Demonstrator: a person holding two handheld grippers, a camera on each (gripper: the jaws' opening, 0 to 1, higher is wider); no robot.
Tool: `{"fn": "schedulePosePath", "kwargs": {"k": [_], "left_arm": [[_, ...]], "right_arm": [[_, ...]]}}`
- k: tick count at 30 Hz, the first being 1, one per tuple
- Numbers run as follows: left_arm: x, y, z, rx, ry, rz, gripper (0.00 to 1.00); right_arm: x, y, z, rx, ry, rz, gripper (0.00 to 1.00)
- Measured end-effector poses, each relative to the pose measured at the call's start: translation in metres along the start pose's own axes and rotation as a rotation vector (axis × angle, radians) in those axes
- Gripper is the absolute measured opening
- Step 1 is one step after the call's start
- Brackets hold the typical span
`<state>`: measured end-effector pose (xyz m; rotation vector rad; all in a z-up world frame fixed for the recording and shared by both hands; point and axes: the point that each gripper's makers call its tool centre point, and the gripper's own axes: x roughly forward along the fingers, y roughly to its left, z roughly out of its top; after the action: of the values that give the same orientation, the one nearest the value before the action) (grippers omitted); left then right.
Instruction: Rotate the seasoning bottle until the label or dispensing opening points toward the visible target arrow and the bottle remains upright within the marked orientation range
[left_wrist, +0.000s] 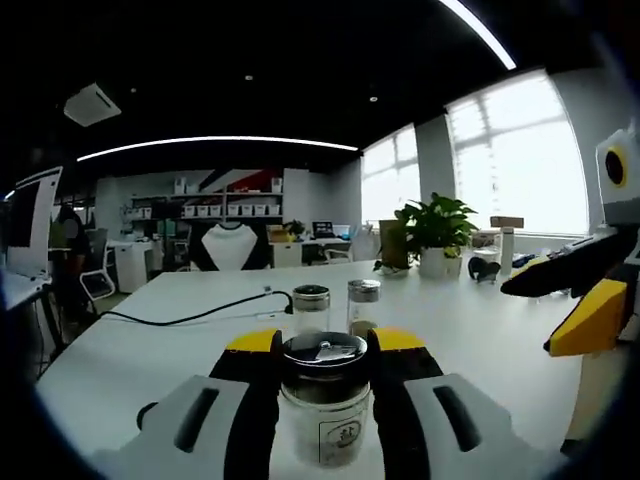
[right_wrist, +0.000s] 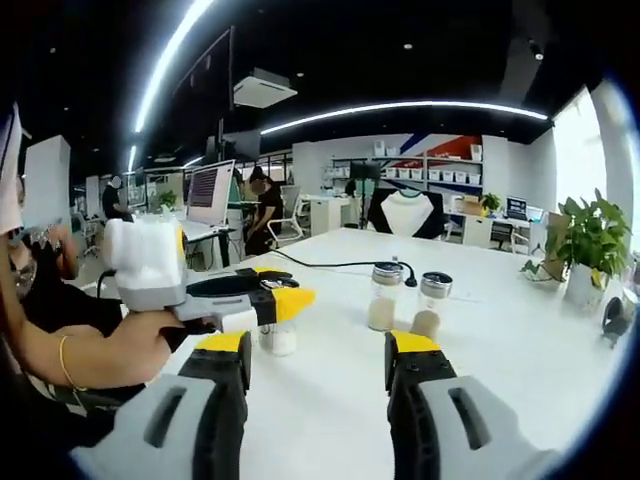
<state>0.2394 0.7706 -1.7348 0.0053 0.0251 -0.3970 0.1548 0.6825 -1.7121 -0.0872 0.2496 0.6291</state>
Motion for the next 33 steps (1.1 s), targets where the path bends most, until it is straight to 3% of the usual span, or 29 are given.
{"fn": "schedulePosePath", "kwargs": {"k": [3,7,20,27,28,29,33], "left_arm": [[0.004,0.005,-0.009,-0.004,0.008,-0.003,0.36],[0.011,0.009,-0.027,-0.038,0.053,-0.011,0.36],[0.021,0.027,-0.048,-0.002,0.063,0.01,0.36],[0.019,0.025,-0.064,0.01,0.091,-0.001,0.36],[0.016,0.035,-0.06,0.001,0.056,0.05,0.36],[0.016,0.031,-0.063,-0.004,0.067,0.017,0.36],[0.01,0.029,-0.063,-0.003,0.067,0.015,0.36]], "right_arm": [[-0.003,0.007,0.016,0.02,-0.045,0.028,0.54],[-0.002,0.01,0.025,0.004,-0.043,0.037,0.54],[-0.001,0.006,0.026,-0.018,-0.012,0.028,0.54],[0.001,0.006,0.022,-0.02,-0.003,0.035,0.54],[0.001,0.006,0.022,-0.02,-0.001,0.033,0.54],[0.001,0.005,0.021,-0.024,0.0,0.028,0.54],[0.0,0.002,0.019,-0.046,0.01,0.019,0.53]]}}
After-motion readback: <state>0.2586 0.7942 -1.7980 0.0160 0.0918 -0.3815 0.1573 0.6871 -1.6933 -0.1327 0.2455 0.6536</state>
